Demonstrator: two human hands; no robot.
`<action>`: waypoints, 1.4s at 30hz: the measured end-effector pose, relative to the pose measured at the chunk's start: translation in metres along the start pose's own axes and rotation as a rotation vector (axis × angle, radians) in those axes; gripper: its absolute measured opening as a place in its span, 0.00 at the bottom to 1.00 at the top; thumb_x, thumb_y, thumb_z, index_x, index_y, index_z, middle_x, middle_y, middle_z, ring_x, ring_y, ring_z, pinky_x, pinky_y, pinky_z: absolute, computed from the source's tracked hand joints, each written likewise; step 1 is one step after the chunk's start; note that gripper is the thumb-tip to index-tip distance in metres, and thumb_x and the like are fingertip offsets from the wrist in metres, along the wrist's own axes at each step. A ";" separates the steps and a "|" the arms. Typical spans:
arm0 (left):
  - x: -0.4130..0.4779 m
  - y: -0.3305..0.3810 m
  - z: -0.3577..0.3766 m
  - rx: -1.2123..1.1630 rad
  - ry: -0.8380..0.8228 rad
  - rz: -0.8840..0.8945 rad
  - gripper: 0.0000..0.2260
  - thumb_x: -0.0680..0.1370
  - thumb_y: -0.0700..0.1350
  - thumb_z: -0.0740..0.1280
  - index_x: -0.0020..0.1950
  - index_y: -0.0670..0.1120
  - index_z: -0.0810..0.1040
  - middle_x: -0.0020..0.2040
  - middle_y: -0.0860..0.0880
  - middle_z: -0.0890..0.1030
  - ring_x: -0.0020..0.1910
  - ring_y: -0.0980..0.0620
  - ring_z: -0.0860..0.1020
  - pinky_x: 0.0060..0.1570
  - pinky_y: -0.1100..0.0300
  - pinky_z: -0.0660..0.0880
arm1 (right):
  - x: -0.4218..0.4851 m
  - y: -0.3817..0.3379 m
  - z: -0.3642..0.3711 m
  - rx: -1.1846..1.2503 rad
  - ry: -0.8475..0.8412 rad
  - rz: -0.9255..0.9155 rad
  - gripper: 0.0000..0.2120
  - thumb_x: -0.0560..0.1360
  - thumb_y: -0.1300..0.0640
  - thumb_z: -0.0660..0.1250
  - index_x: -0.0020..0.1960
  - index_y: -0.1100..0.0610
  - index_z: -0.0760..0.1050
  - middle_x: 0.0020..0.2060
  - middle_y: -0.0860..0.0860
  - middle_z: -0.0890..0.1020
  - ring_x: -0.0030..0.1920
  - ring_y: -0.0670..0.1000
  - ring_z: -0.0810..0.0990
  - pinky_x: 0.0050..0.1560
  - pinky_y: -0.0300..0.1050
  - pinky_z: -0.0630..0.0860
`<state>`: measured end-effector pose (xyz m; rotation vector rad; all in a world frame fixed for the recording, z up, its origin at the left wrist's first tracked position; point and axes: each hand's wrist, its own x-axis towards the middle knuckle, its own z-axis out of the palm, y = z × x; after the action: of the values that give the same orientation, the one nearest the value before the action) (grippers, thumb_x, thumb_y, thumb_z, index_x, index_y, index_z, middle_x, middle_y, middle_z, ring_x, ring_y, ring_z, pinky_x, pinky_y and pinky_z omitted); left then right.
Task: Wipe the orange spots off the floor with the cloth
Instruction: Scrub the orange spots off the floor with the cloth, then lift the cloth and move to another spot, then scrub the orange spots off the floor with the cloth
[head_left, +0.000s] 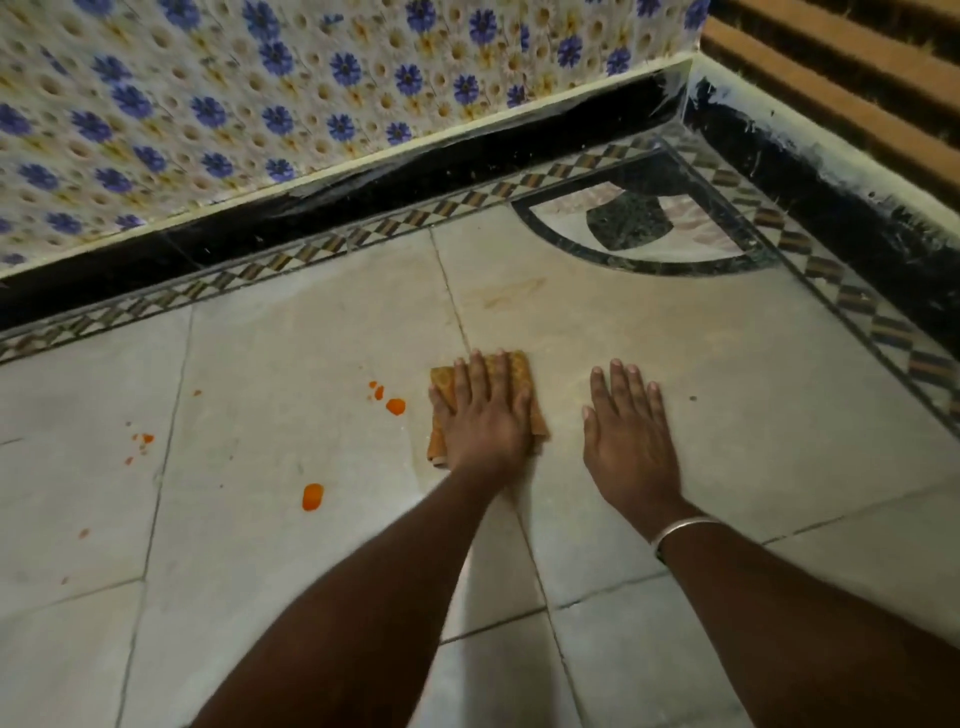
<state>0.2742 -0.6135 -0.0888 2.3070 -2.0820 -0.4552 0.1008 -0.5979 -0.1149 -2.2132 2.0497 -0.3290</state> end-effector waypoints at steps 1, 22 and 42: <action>-0.010 -0.006 -0.002 0.003 -0.023 -0.003 0.30 0.85 0.63 0.43 0.84 0.55 0.37 0.85 0.48 0.37 0.83 0.44 0.35 0.78 0.36 0.33 | 0.000 -0.002 -0.001 0.012 -0.001 0.010 0.29 0.83 0.49 0.47 0.79 0.61 0.64 0.79 0.61 0.64 0.80 0.60 0.60 0.80 0.61 0.54; -0.014 -0.097 -0.226 -0.688 -0.252 -0.050 0.13 0.79 0.49 0.71 0.61 0.46 0.78 0.54 0.45 0.85 0.54 0.46 0.84 0.55 0.51 0.83 | -0.004 -0.099 -0.044 0.163 -0.103 -0.045 0.27 0.85 0.50 0.49 0.82 0.57 0.57 0.83 0.57 0.51 0.83 0.56 0.46 0.81 0.55 0.40; 0.040 -0.142 -0.042 0.162 -0.040 0.304 0.31 0.83 0.64 0.37 0.85 0.56 0.46 0.86 0.51 0.43 0.84 0.51 0.41 0.79 0.41 0.39 | 0.020 -0.169 0.043 0.071 0.011 -0.127 0.28 0.85 0.49 0.47 0.81 0.62 0.59 0.81 0.60 0.60 0.82 0.58 0.55 0.81 0.58 0.52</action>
<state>0.4244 -0.6428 -0.0846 2.0135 -2.5183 -0.3377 0.2762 -0.6066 -0.1174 -2.3086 1.8768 -0.4196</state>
